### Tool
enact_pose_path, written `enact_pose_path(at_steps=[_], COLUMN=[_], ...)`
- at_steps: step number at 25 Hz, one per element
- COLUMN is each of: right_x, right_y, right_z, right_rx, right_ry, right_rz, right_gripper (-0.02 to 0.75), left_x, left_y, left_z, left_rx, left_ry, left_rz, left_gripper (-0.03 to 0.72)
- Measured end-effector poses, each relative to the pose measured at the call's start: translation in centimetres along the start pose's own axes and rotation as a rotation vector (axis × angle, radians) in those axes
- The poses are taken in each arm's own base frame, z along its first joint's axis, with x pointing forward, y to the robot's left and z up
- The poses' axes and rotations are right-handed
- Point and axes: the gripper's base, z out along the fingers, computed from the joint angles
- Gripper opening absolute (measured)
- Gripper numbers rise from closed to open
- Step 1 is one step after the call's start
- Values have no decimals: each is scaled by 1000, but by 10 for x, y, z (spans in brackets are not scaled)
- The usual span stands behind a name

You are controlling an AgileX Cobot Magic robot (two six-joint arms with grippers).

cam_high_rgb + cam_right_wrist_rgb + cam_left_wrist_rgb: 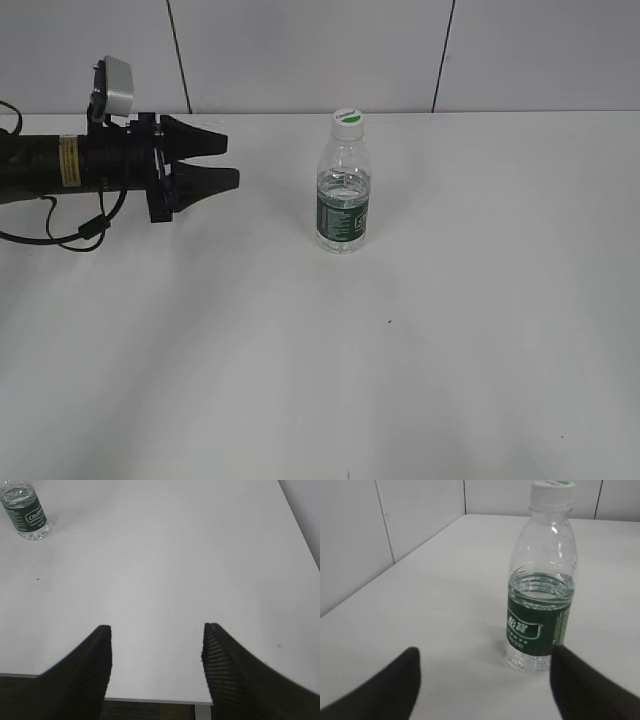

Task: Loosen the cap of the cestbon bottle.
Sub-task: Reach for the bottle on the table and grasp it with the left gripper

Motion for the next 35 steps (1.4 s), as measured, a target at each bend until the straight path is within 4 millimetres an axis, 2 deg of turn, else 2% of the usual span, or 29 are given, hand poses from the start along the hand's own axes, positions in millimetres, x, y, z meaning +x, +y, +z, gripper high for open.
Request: enact_pose_path(at_steps=[2, 5, 11, 18, 22, 26, 35], right_x=[0, 0, 0, 0, 0, 0, 0], right_y=[0, 0, 0, 0, 0, 0, 0], right_z=[0, 0, 0, 0, 0, 0, 0], right_rx=[0, 0, 0, 0, 0, 0, 0], right_ry=[0, 0, 0, 0, 0, 0, 0], right_rz=[0, 0, 0, 0, 0, 0, 0], right_gripper=[443, 443, 443, 443, 443, 443, 443], left_x=[0, 0, -2, -1, 11, 22, 22], left_y=[0, 0, 3, 2, 1, 0, -14], left_z=[0, 0, 0, 0, 5, 20, 71], left_rx=[1, 2, -30, -24, -6, 28, 125], left_ry=[0, 2, -23, -16, -5, 1, -25], left_rz=[0, 1, -19, 88, 78, 74, 80], left_gripper=[532, 594, 544, 538, 538, 538, 538])
